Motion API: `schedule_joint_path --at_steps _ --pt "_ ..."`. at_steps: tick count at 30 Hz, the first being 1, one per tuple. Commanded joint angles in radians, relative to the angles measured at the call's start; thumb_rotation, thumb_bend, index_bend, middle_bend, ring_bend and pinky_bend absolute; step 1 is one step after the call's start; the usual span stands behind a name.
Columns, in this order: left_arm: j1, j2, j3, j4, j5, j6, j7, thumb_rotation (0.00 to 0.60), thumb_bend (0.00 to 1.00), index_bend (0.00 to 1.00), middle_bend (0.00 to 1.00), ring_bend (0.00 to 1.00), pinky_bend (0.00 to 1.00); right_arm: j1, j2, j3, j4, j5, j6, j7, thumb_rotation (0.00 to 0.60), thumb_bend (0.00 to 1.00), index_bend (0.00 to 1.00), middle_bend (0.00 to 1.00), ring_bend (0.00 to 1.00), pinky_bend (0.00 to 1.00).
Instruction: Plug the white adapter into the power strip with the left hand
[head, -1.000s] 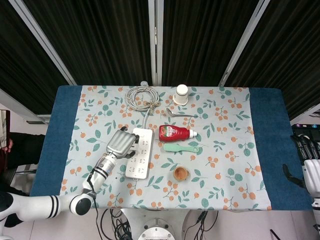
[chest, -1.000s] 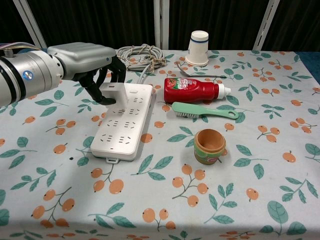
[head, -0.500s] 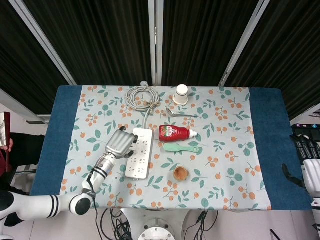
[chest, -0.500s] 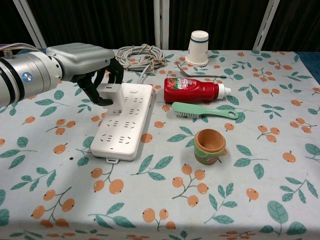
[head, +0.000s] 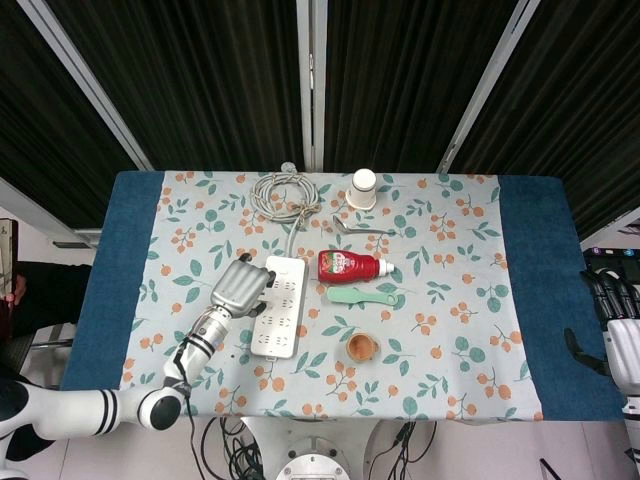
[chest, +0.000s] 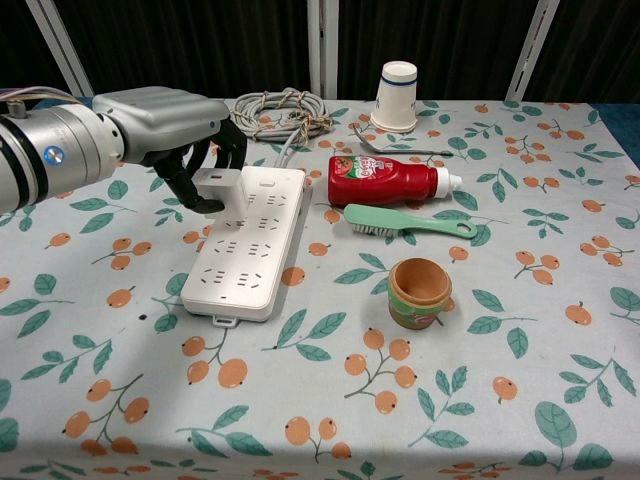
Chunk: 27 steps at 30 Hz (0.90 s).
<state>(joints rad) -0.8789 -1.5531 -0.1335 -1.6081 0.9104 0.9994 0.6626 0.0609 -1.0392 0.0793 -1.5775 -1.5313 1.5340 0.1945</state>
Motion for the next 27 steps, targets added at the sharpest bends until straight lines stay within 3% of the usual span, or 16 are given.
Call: schedule_joint_path --at_steps 1,27 --pt "-0.004 -0.001 0.002 0.002 -0.002 -0.004 0.002 0.6 0.48 0.7 0.75 0.57 0.24 -0.001 -0.001 0.0 0.001 0.0 0.001 0.001 0.6 0.33 0.0 0.09 0.0 0.0" --pt "-0.055 -0.03 0.018 0.046 -0.058 -0.036 0.053 0.6 0.48 0.75 0.81 0.61 0.24 -0.01 -0.001 -0.001 0.002 0.003 0.01 0.0 0.6 0.33 0.0 0.09 0.0 0.0"
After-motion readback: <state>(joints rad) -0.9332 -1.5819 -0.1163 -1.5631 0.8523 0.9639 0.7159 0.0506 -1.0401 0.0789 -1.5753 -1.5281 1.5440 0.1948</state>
